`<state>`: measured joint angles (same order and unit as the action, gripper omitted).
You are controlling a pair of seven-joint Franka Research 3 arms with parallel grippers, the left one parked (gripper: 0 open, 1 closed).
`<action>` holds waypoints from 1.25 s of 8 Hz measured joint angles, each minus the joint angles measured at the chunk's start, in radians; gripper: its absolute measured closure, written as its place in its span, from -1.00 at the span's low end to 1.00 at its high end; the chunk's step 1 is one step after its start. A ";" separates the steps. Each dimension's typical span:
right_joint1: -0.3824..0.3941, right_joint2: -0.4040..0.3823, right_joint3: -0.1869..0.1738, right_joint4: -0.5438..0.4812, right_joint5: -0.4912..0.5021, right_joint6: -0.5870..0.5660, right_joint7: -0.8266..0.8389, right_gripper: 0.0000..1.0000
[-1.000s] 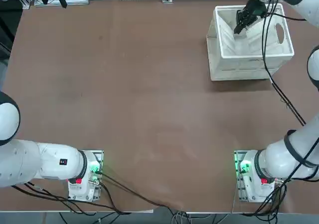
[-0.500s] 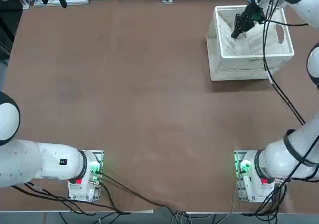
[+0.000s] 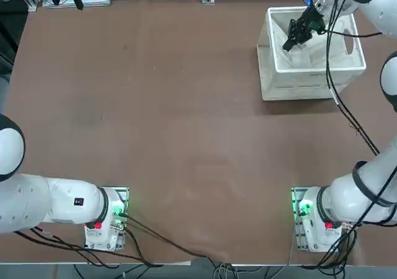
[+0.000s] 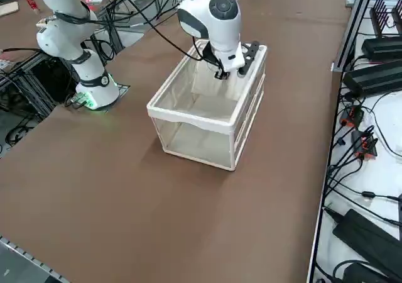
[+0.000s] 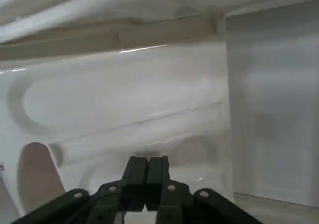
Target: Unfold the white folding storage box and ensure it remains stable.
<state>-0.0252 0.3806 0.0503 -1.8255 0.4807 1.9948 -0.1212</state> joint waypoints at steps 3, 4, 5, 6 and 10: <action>0.025 0.023 0.015 -0.043 0.005 0.095 0.000 0.97; 0.039 0.038 0.016 -0.048 0.007 0.117 0.000 0.97; 0.049 0.053 0.017 -0.048 0.013 0.135 0.000 0.97; 0.061 0.065 0.018 -0.049 0.048 0.150 0.000 0.97; 0.079 0.081 0.013 -0.058 0.192 0.155 -0.001 0.97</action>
<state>0.0539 0.4613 0.0630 -1.8831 0.6731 2.1494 -0.1219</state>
